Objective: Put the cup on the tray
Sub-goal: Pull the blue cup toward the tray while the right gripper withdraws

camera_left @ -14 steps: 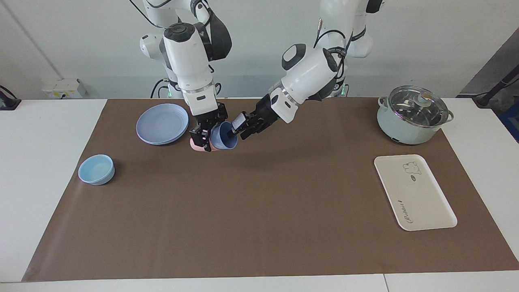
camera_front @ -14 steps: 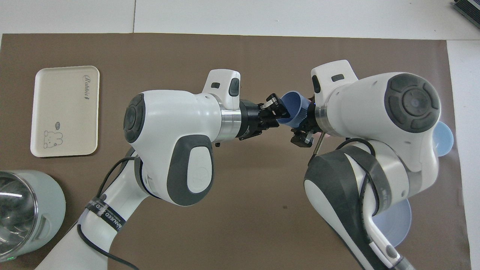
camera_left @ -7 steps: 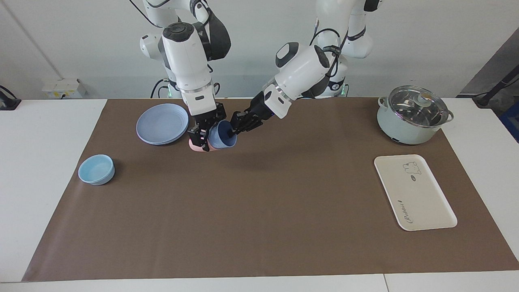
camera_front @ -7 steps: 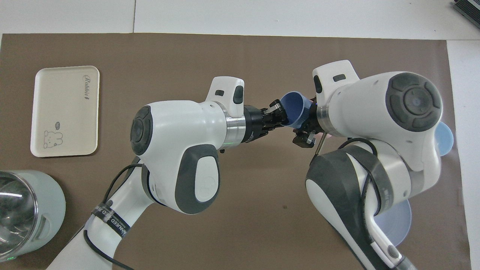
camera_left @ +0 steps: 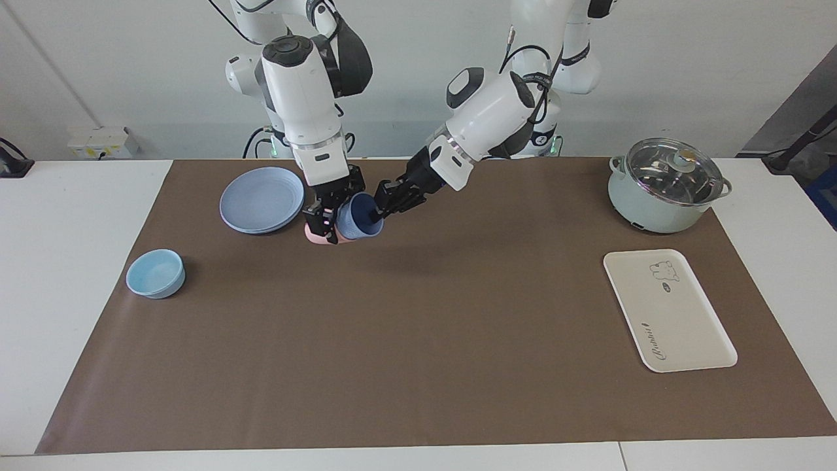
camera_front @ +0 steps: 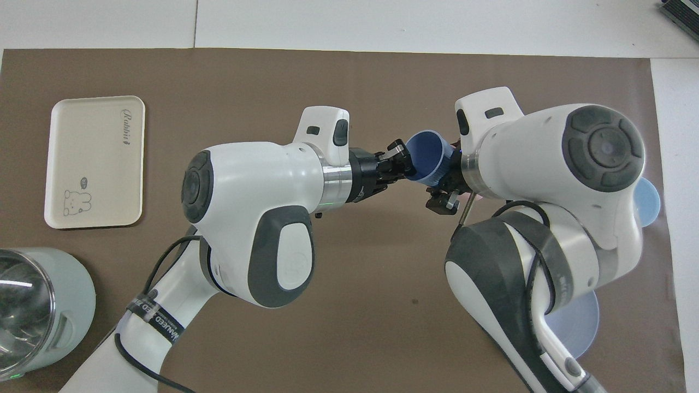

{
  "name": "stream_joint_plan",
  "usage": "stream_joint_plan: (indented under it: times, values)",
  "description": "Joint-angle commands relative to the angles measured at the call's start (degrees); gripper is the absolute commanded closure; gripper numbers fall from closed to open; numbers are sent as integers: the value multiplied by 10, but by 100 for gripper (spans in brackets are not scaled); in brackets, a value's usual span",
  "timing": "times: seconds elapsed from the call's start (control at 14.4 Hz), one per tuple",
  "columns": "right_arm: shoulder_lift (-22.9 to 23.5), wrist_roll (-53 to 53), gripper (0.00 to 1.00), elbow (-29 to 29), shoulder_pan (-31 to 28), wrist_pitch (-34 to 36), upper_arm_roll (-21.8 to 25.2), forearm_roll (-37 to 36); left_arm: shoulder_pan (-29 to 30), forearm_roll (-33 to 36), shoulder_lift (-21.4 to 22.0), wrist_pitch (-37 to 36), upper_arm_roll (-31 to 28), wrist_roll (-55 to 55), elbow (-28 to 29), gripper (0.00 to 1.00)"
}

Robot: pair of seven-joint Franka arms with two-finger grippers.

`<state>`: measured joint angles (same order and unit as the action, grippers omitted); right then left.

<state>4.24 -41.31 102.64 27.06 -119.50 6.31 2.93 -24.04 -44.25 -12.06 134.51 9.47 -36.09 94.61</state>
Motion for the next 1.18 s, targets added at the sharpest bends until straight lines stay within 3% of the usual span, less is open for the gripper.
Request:
stream_joint_plan:
  times: [0.0, 0.28, 0.42, 0.56, 0.83, 0.97, 1.11]
  values:
    - [-9, 14, 100, 1, 1, 12, -2, -11, 68, 56, -26, -57, -2, 1, -56, 100]
    - [-8, 12, 100, 2, -11, 4, 0, -1, 162, 164, -25, -90, -3, 1, -50, 100]
    - [-6, -1, 100, 8, -42, -34, 0, 19, 204, 228, -20, -84, -4, 8, -25, 100]
    - [-1, -48, 100, 15, -70, -81, 0, 99, 249, 294, -3, -65, -5, 37, 22, 100]
    - [16, -225, 100, 34, -157, -121, 0, 306, 388, 300, 6, -58, -4, 232, 52, 100]
    - [37, -340, 100, 36, -201, -121, 1, 418, 430, 300, 10, -52, -6, 319, 68, 100]
    - [57, -417, 100, 47, -230, -121, 0, 530, 463, 300, 15, 2, -5, 357, 111, 100]
